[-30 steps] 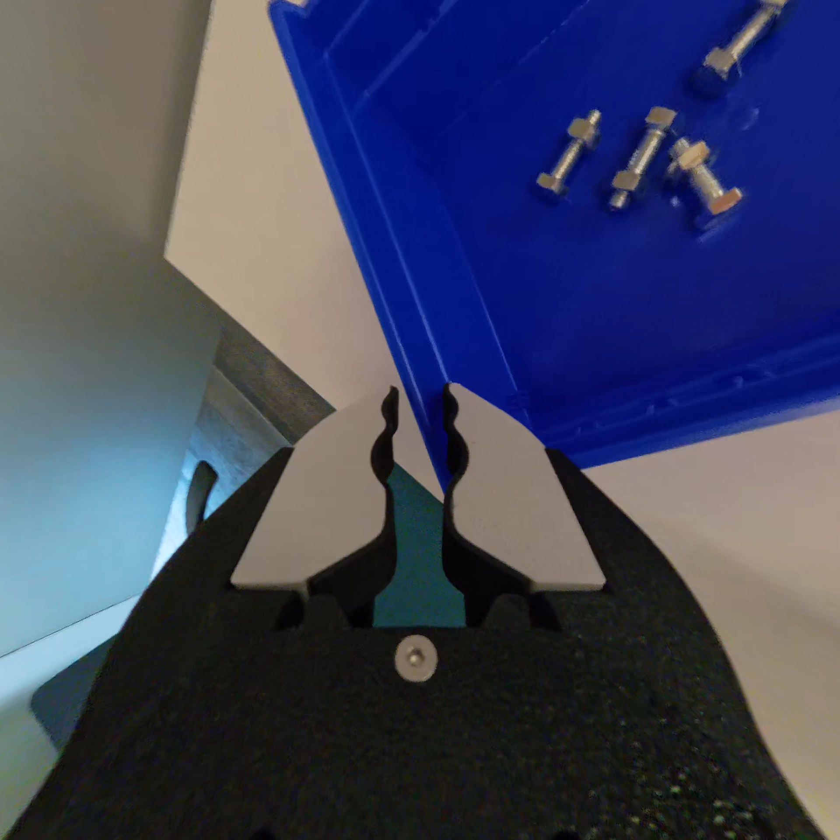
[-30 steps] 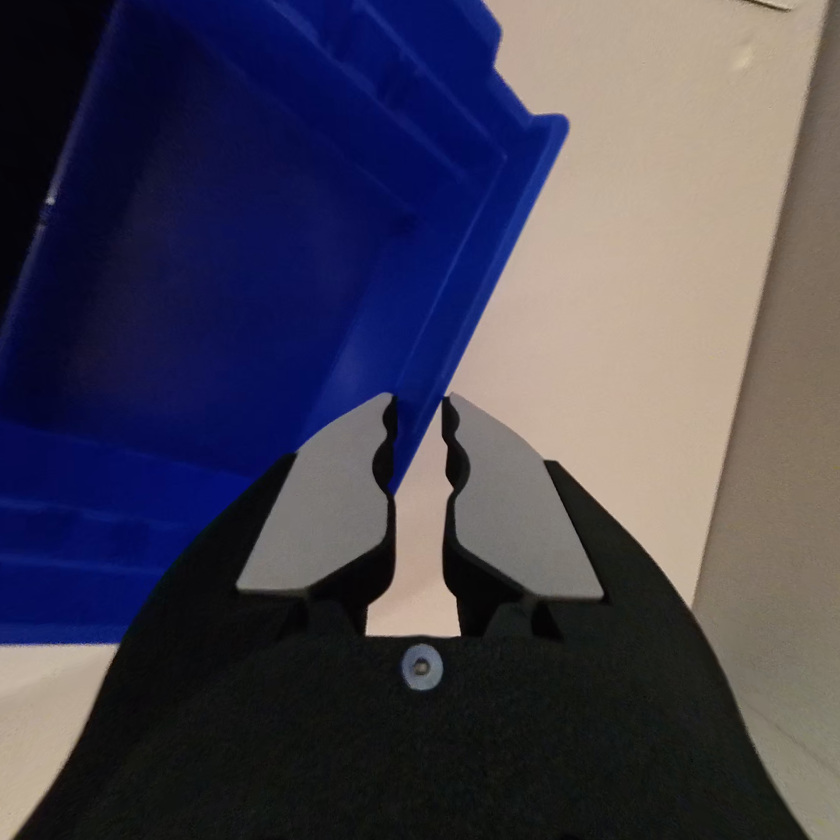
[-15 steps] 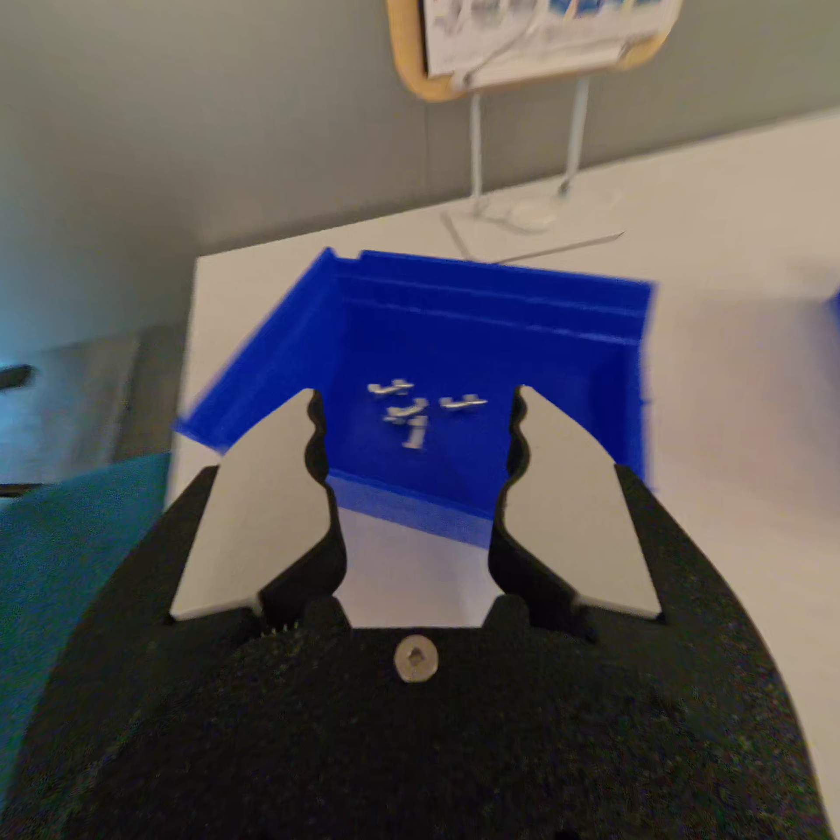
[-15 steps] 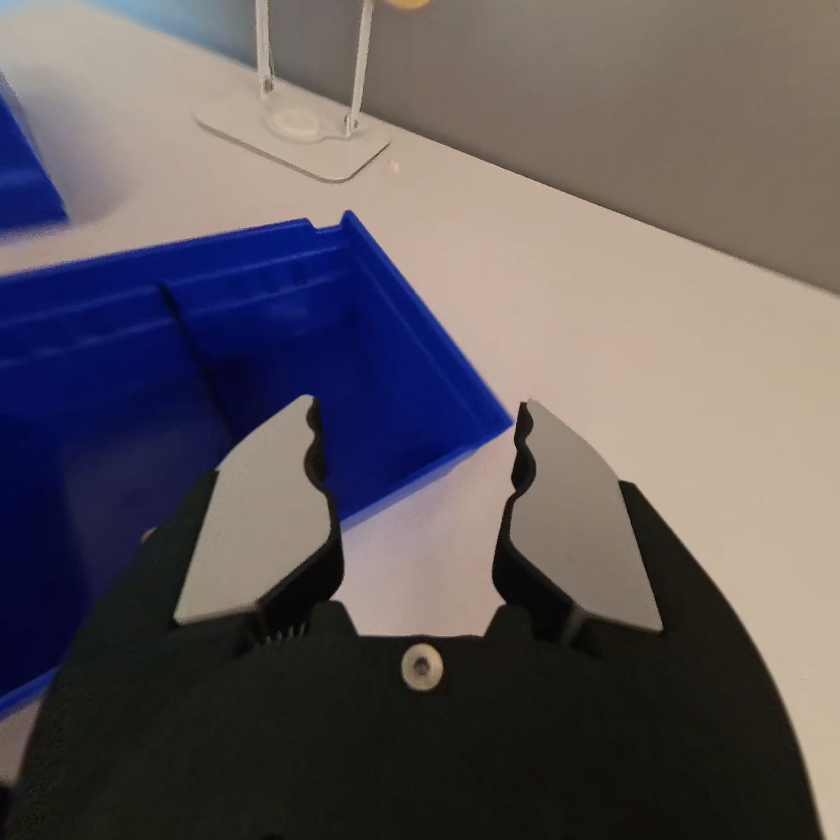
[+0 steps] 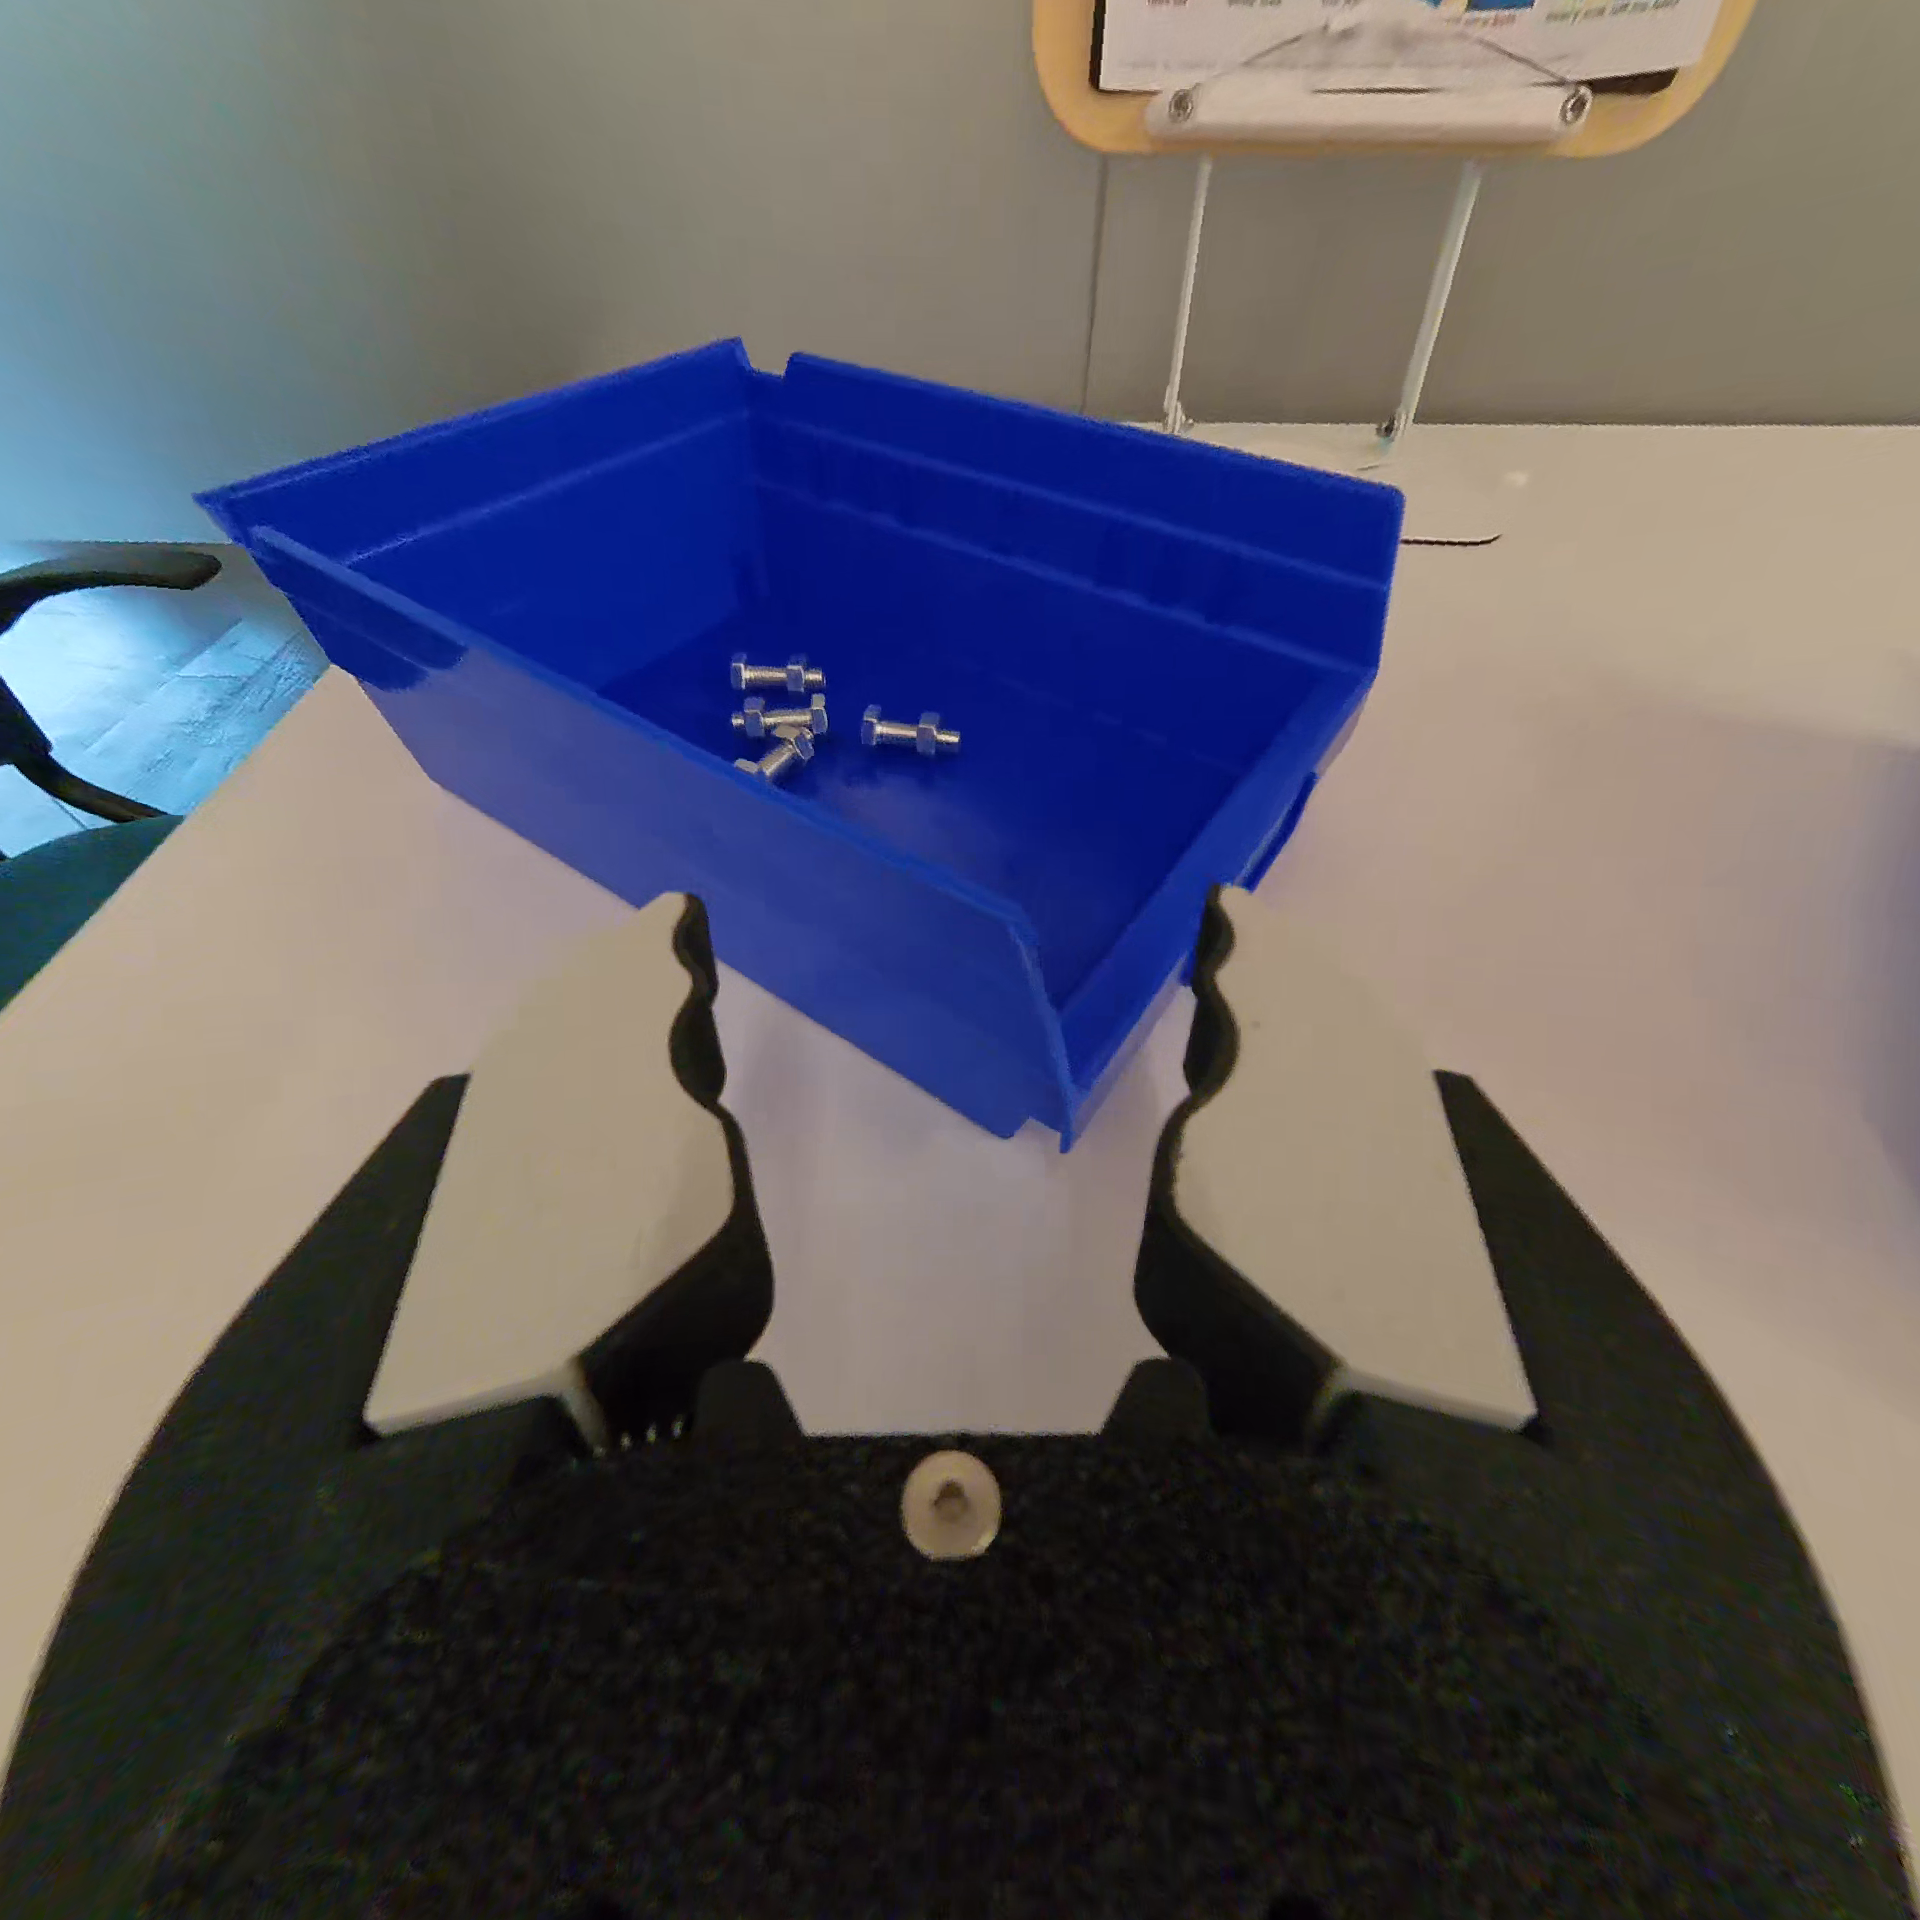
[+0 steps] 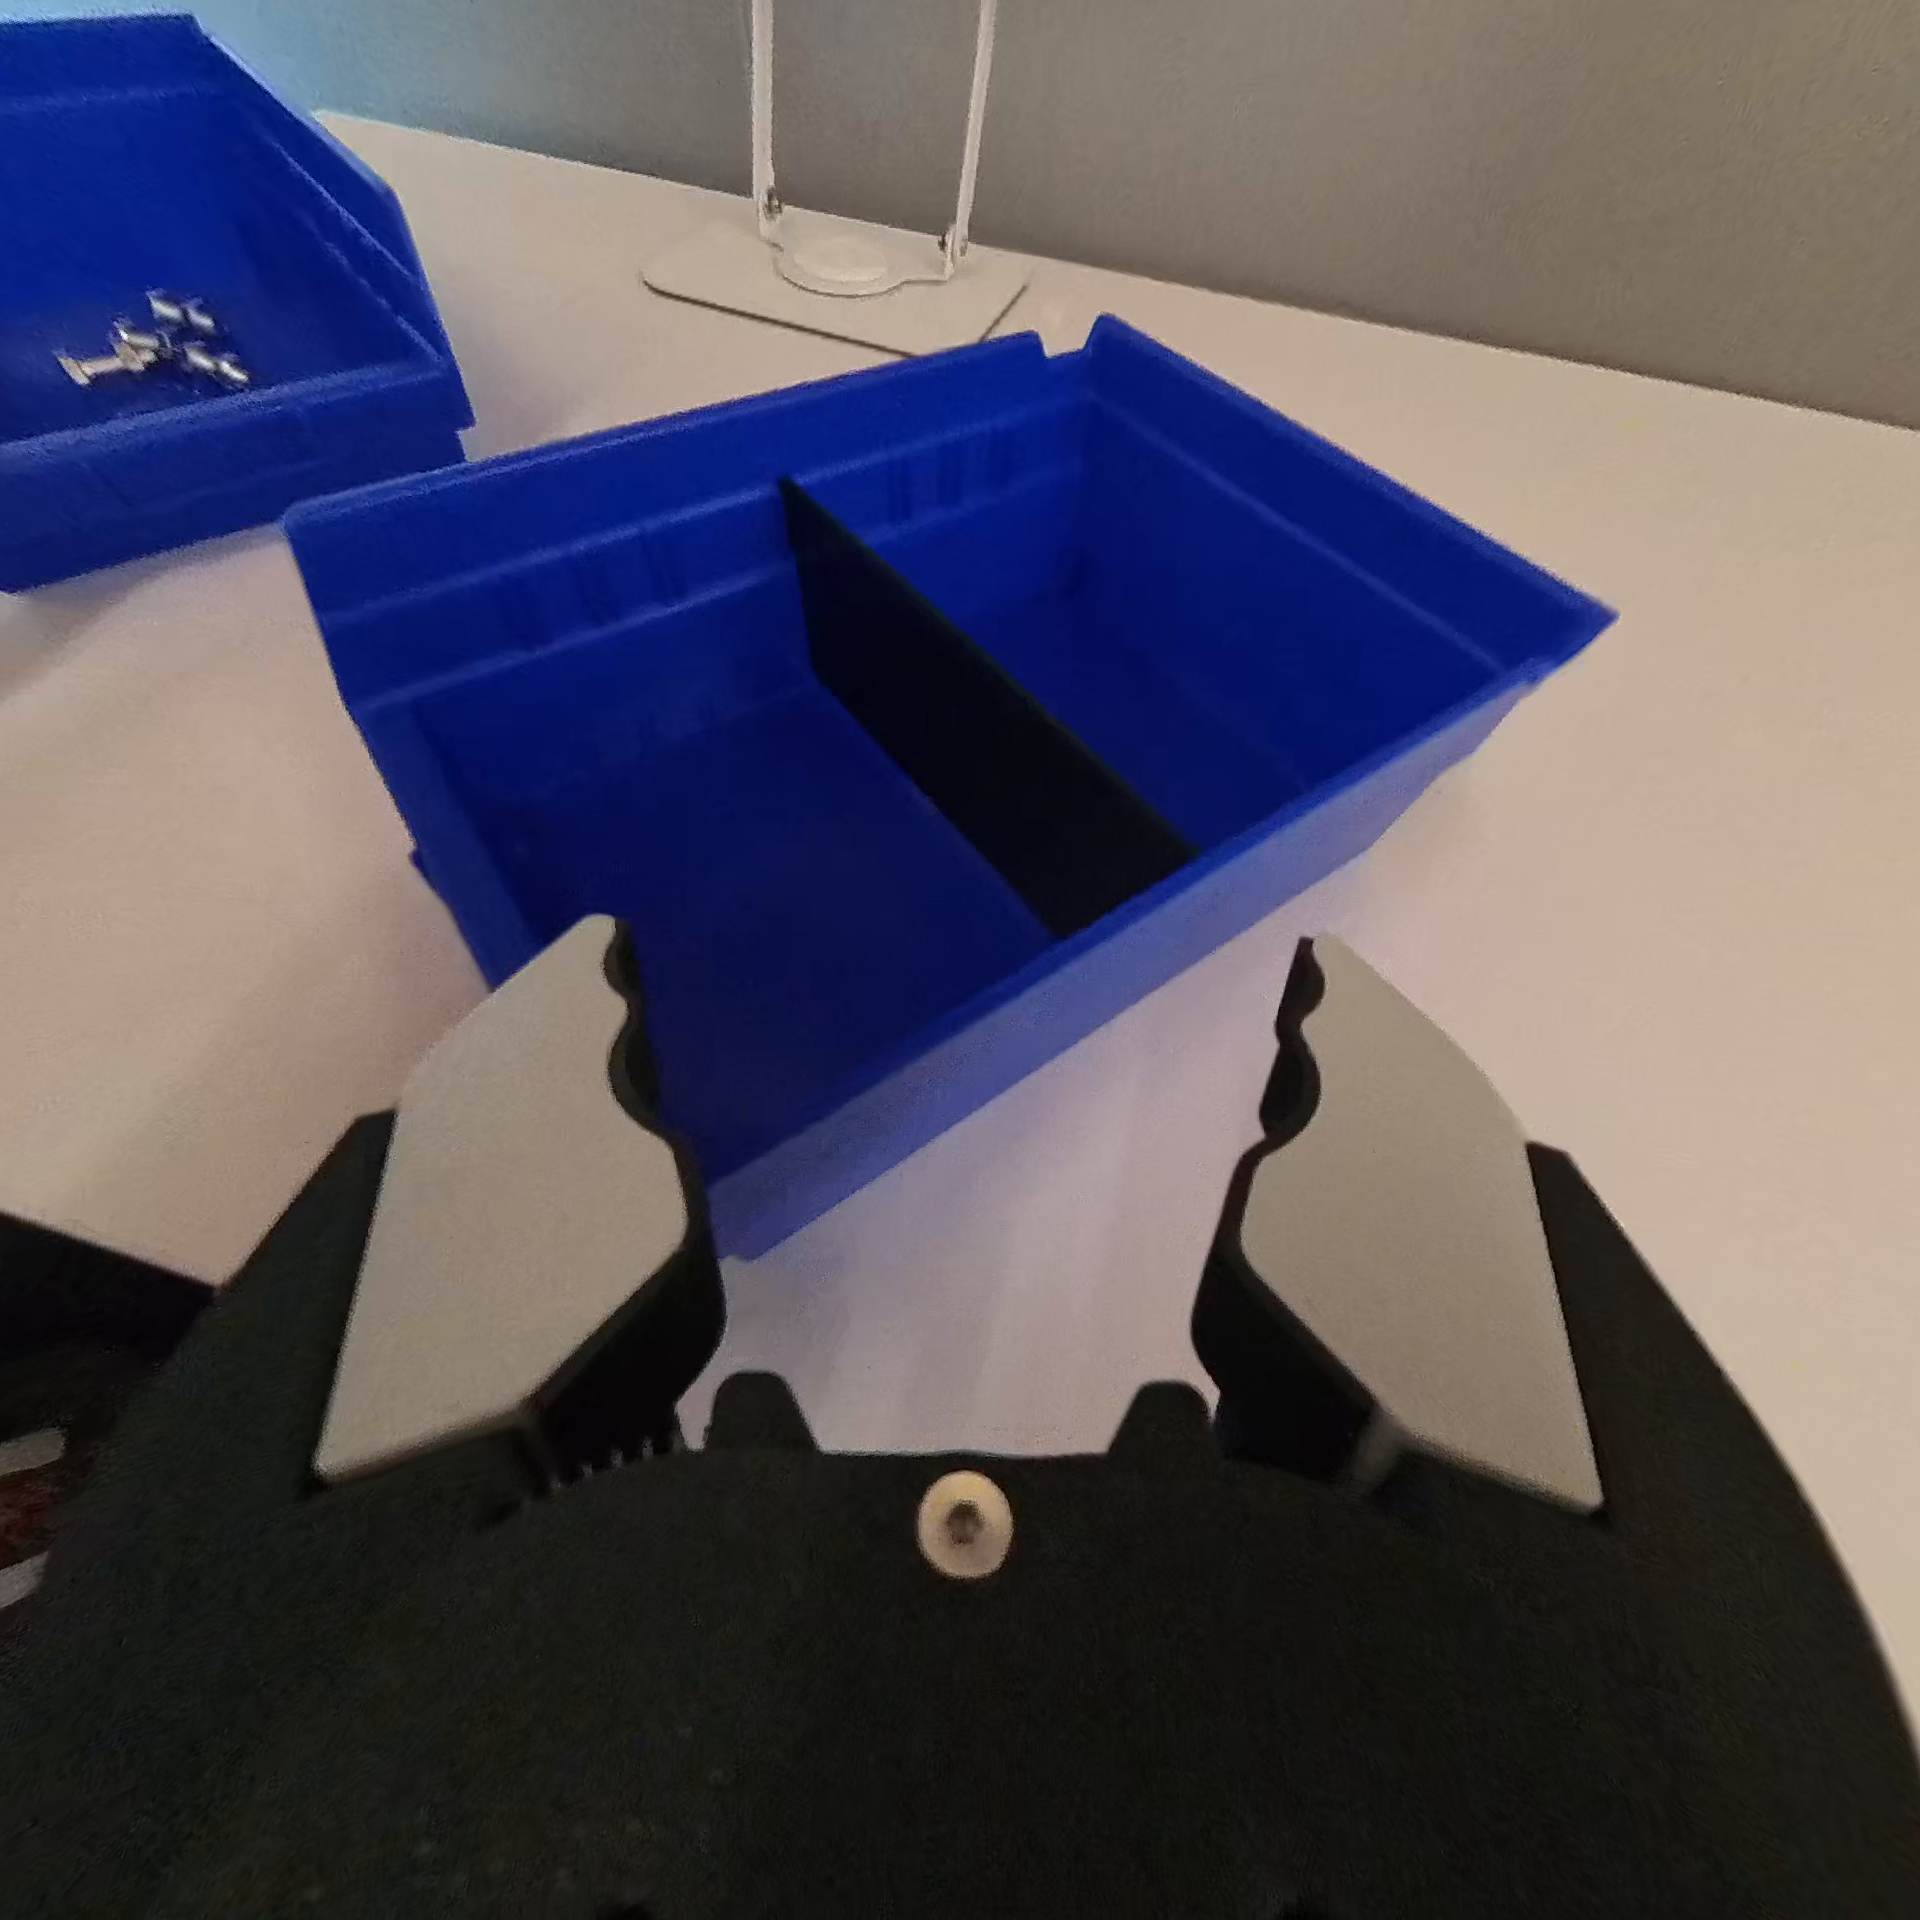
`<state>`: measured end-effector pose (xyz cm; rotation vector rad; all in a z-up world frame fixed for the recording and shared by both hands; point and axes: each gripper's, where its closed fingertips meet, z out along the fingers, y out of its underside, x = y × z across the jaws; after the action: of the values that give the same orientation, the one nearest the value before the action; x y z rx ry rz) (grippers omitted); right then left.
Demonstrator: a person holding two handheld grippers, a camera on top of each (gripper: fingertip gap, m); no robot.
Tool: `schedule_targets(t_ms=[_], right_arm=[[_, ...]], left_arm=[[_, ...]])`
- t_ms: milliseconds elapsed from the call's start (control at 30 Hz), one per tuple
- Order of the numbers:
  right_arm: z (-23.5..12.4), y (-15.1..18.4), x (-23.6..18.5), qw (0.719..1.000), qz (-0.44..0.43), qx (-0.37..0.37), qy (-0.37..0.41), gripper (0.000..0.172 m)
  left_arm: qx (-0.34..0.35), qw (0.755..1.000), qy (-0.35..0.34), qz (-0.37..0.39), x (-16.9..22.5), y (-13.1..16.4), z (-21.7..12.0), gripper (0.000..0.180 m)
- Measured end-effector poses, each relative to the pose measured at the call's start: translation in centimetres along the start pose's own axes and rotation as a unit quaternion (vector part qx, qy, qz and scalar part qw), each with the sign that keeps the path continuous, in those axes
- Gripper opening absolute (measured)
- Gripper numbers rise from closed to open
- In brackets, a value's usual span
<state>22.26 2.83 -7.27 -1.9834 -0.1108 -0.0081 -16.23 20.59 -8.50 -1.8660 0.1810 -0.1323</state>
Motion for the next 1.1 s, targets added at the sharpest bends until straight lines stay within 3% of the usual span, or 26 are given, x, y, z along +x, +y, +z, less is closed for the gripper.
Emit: schedule_targets(t_ms=[200,267,300,367,600,800,1100], right_arm=[[1.0,2.5,-1.4,1.0,0.012,-0.006,-0.014,0.103],[1.2,2.7,-1.8,1.0,0.008,0.004,-0.022,0.081],[1.2,2.7,-1.7,1.0,-0.004,0.009,-0.015,0.071],[1.1,2.7,-0.9,1.0,-0.025,0.015,0.004,0.064],[1.5,3.3,3.2,1.0,-0.011,0.017,0.011,0.034],[2.4,3.2,7.0,0.999,-0.015,0.016,0.029,0.018],[4.1,2.7,11.8,0.998,-0.047,0.01,0.031,0.007]], left_arm=[[-0.011,0.998,-0.04,0.041,0.1,1.0,1.3,0.068],[-0.014,0.997,-0.054,0.052,-0.5,1.7,1.5,0.045],[-0.009,0.998,-0.049,0.05,-0.6,1.7,1.4,0.043],[-0.008,0.997,-0.058,0.057,-1.0,1.8,1.0,0.029],[-0.009,0.996,-0.068,0.064,-2.8,2.2,-0.2,0.022],[-0.008,0.994,-0.064,0.084,-5.7,2.7,-1.8,0.016],[0.009,0.987,0.037,0.153,-10.5,3.0,-2.8,0.016]])
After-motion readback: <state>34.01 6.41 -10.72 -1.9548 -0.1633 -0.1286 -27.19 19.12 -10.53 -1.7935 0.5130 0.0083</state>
